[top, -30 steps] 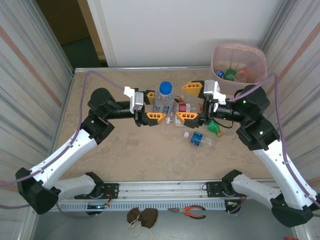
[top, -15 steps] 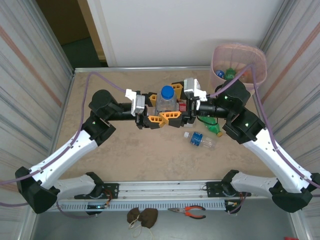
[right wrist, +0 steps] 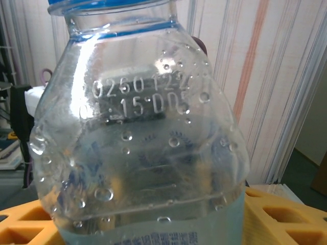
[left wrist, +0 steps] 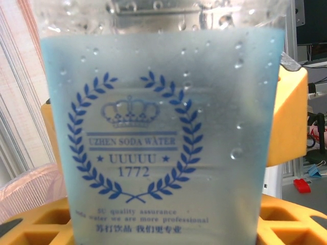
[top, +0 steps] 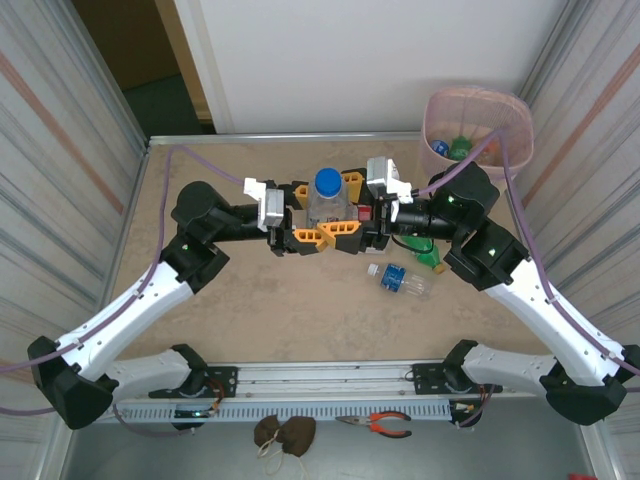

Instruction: Put the plastic bottles in the bin

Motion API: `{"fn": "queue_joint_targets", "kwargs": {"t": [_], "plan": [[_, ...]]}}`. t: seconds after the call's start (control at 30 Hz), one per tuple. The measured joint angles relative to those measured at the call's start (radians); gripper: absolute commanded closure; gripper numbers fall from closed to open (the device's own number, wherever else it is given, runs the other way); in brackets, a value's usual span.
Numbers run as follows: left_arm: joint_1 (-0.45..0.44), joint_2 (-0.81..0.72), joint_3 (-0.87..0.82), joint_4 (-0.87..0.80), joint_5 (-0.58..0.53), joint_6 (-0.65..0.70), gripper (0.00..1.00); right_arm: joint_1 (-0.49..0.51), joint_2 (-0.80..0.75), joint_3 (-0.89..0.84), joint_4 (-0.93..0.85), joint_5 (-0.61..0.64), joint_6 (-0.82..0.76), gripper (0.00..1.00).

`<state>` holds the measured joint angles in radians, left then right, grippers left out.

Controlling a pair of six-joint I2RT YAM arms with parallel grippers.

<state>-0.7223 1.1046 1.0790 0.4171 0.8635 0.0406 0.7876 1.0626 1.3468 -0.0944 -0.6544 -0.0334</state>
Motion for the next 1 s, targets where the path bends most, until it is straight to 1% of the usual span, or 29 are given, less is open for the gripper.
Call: {"fn": "queue_joint_targets", "kwargs": {"t": [0.07, 0.23, 0.37, 0.47, 0.53, 0.6, 0.73, 0.8, 0.9, 1.0], "plan": [[0.000, 0.000, 0.000, 0.000, 0.000, 0.000, 0.52, 0.000, 0.000, -0.001, 0.004, 0.000, 0.000, 0.42], [0.000, -0.002, 0.000, -0.001, -0.010, -0.002, 0.44, 0.000, 0.000, -0.001, 0.009, 0.003, 0.000, 0.47], [-0.006, -0.017, -0.007, -0.011, -0.029, 0.006, 0.35, 0.005, 0.000, -0.001, 0.015, 0.010, 0.000, 0.47], [-0.006, -0.039, -0.027, -0.029, -0.066, 0.030, 0.27, 0.004, 0.002, -0.001, 0.015, 0.034, 0.003, 0.48], [-0.005, -0.053, -0.045, -0.043, -0.089, 0.046, 0.24, -0.001, 0.002, -0.001, 0.014, 0.049, 0.006, 0.48], [-0.005, -0.063, -0.062, -0.055, -0.114, 0.056, 0.24, -0.013, 0.003, 0.000, 0.013, 0.056, 0.013, 0.48], [-0.001, -0.067, -0.099, -0.078, -0.171, 0.071, 0.23, -0.071, 0.012, 0.015, 0.000, 0.061, 0.047, 0.49], [0.001, -0.067, -0.116, -0.092, -0.182, 0.072, 0.22, -0.112, 0.019, 0.027, -0.002, 0.082, 0.059, 0.49], [0.001, -0.067, -0.130, -0.111, -0.188, 0.079, 0.23, -0.185, 0.032, 0.056, -0.012, 0.121, 0.084, 0.51], [0.001, -0.067, -0.133, -0.117, -0.196, 0.079, 0.23, -0.272, 0.059, 0.111, -0.046, 0.169, 0.123, 0.54]]}}
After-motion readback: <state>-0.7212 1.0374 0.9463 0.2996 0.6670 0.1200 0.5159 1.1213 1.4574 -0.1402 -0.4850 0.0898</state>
